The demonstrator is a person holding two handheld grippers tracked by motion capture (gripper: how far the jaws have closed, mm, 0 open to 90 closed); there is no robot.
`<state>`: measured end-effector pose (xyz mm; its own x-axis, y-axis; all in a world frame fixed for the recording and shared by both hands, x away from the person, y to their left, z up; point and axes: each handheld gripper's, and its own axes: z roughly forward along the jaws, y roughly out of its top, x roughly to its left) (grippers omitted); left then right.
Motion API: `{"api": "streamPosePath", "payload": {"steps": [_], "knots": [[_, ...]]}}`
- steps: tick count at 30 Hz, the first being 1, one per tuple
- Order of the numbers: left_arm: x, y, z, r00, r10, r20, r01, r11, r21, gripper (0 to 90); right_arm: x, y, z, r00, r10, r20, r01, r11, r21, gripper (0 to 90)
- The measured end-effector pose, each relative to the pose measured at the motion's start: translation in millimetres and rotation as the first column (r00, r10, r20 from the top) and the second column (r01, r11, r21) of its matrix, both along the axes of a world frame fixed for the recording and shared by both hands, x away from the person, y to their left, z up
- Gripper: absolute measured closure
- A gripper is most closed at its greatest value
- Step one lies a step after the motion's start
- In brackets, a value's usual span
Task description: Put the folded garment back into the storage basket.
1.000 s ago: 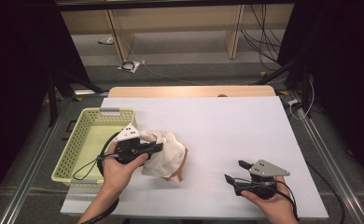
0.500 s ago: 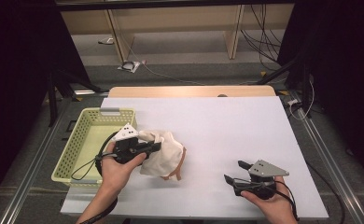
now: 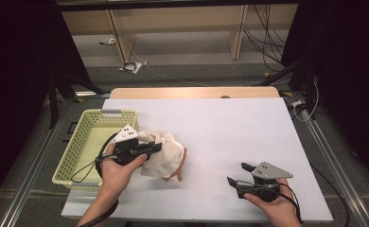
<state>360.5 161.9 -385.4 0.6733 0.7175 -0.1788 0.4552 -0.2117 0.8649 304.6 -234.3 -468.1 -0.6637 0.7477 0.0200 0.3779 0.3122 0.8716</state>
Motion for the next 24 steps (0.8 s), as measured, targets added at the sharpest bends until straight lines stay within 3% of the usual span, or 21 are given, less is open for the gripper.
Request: {"api": "streamPosePath", "payload": {"steps": [6, 24], "knots": [[0.3, -1.6, -1.2, 0.9995, 0.000, 0.031, -0.001, 0.9997, 0.023, 83.5, 0.3, -0.2, -0.3, 1.0000, -0.001, 0.001, 0.001, 1.0000, -0.004, 27.7], [0.0, 7.0, 4.8, 0.9985, 0.024, 0.050, -0.024, 0.9997, -0.001, 83.7, -0.1, -0.7, 0.3, 1.0000, -0.002, 0.006, 0.002, 1.0000, -0.003, 27.6]]}}
